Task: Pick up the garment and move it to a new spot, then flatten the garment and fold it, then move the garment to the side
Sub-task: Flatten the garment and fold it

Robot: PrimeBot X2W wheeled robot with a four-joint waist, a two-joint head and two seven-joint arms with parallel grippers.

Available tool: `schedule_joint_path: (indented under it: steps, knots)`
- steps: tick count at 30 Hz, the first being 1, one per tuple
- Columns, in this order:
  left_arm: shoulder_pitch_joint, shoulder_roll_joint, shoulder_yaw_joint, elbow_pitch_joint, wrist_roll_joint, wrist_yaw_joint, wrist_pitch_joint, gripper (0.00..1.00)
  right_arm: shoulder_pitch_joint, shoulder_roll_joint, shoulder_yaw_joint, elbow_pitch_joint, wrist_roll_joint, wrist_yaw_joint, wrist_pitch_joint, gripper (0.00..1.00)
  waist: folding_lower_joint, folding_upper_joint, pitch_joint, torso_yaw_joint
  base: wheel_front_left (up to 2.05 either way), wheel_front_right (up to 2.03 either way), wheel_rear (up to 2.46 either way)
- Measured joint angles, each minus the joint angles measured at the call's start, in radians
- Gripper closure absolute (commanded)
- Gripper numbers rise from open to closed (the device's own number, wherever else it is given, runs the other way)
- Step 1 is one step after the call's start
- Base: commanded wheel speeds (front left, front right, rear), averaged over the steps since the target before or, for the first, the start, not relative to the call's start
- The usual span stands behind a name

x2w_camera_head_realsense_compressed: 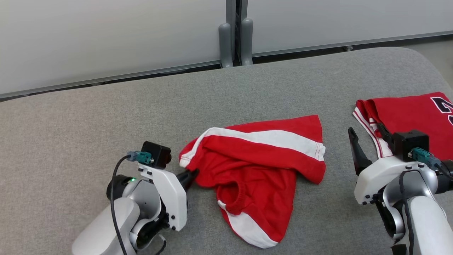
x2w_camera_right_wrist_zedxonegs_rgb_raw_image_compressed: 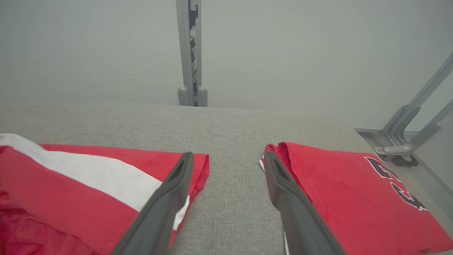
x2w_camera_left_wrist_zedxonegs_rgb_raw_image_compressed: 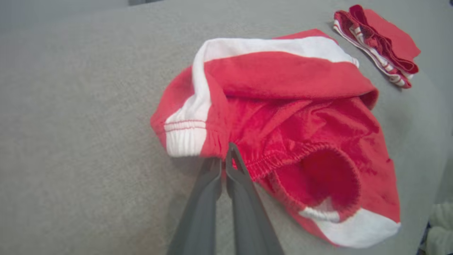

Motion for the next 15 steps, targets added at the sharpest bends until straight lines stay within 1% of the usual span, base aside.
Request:
schedule_joint_path:
  steps: [1,2,4,6,9,10,12,13,14,15]
  knots:
    - [0.000,0.000,0.000,0.000,0.000,0.000,0.000,1.00,0.000,0.000,0.000,0.000,0.000,0.000,0.000,0.00,0.0000,0.0000,0.000,0.000,0.00,0.00,0.00]
    - [0.017,0.005,0.001,-0.025,-0.023,-0.002,0.024,1.00,0.001,0.000,0.000,0.000,0.001,0.000,0.001,0.00,0.0000,0.0000,0.000,0.001,0.00,0.00,0.00]
    - [0.040,0.026,-0.005,-0.073,-0.035,0.006,0.072,1.00,0.002,0.000,-0.002,-0.003,0.001,0.000,0.001,0.00,0.0000,0.0000,-0.002,0.003,0.00,0.00,0.00]
    - [0.061,0.051,-0.011,-0.115,-0.039,0.031,0.107,1.00,0.003,0.000,-0.008,-0.007,0.001,0.000,0.004,0.00,0.0000,0.0000,-0.002,0.007,0.00,0.00,0.00]
    - [0.078,0.102,-0.026,-0.153,0.000,0.088,0.149,1.00,0.012,-0.002,-0.013,-0.010,0.001,0.000,0.010,0.00,0.0000,0.0000,-0.004,0.011,0.00,0.00,0.00]
    - [0.082,0.118,-0.033,-0.162,0.011,0.098,0.162,1.00,0.014,-0.002,-0.014,-0.010,0.001,0.000,0.011,0.00,0.0000,0.0000,-0.004,0.013,0.00,0.00,0.00]
    - [0.089,0.129,-0.042,-0.177,0.038,0.120,0.161,1.00,0.015,-0.002,-0.015,-0.013,0.001,0.000,0.013,0.00,0.0000,0.0000,-0.004,0.016,0.00,0.00,0.00]
    - [0.088,0.134,-0.049,-0.181,0.060,0.130,0.157,0.72,0.016,-0.002,-0.016,-0.014,0.001,0.000,0.013,0.00,0.0000,0.0000,-0.004,0.018,0.00,0.00,0.00]
    - [0.086,0.141,-0.058,-0.182,0.078,0.135,0.157,0.00,0.019,-0.002,-0.016,-0.015,0.001,0.000,0.013,0.00,0.0000,0.0000,-0.004,0.019,0.00,0.00,0.00]
    - [0.085,0.147,-0.064,-0.178,0.091,0.144,0.159,0.00,0.021,-0.002,-0.016,-0.015,0.000,0.000,0.014,0.00,0.0000,0.0000,-0.004,0.021,0.00,0.00,0.00]
